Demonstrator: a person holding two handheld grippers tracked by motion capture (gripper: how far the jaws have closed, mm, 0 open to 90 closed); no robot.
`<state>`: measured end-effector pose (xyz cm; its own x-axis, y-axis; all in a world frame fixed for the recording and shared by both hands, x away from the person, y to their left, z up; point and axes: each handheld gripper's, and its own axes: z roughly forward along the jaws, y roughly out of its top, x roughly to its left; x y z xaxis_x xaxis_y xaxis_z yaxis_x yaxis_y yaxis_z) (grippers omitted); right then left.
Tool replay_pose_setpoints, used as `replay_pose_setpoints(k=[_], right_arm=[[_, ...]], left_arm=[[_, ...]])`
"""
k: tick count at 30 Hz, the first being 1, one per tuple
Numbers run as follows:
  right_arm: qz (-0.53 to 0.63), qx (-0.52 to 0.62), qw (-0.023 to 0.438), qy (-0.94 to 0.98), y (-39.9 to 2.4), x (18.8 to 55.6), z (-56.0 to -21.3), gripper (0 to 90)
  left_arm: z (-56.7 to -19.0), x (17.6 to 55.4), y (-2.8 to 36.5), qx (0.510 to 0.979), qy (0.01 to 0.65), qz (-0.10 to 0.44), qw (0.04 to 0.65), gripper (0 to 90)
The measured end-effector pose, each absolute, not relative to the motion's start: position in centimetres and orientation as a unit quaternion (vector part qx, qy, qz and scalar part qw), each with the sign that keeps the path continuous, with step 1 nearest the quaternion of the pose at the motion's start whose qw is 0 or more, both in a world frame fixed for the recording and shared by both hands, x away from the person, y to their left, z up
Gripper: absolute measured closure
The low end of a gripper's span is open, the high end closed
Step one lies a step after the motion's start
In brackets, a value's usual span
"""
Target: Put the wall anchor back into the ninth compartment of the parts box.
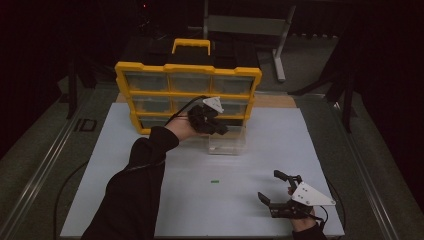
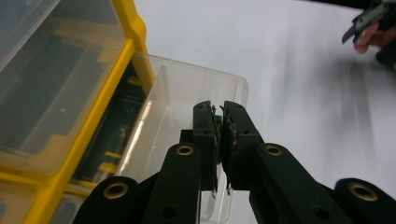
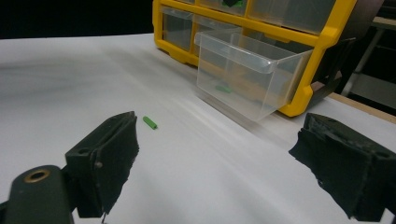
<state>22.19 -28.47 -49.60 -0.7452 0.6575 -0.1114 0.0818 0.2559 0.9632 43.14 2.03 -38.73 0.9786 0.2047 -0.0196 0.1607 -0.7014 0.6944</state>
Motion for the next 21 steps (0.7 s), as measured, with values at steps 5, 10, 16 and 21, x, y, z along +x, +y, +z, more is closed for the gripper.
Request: replay_pose_setpoints(k=[5, 10, 16, 21], right_arm=[[0.558, 0.246, 0.259, 0.749, -28.5, 22.2, -49.6, 11.8], [0.558, 0.247, 0.258, 0.749, -28.5, 22.2, -49.6, 11.7], [0.558, 0.249, 0.256, 0.749, -28.6, 22.2, -49.6, 11.7], [0.559, 0.248, 0.257, 0.748, -28.5, 22.2, -49.6, 11.8]], left_arm=[[-39.6, 43.6, 1.8, 0.923, 0.124, 0.022, 0.363, 85.1], [-40.1, 44.1, 1.5, 0.923, 0.156, 0.033, 0.35, 85.0], [-40.3, 44.2, 1.5, 0.922, 0.166, 0.033, 0.347, 76.7], [-40.2, 44.1, 1.9, 0.921, 0.172, 0.027, 0.347, 57.4]])
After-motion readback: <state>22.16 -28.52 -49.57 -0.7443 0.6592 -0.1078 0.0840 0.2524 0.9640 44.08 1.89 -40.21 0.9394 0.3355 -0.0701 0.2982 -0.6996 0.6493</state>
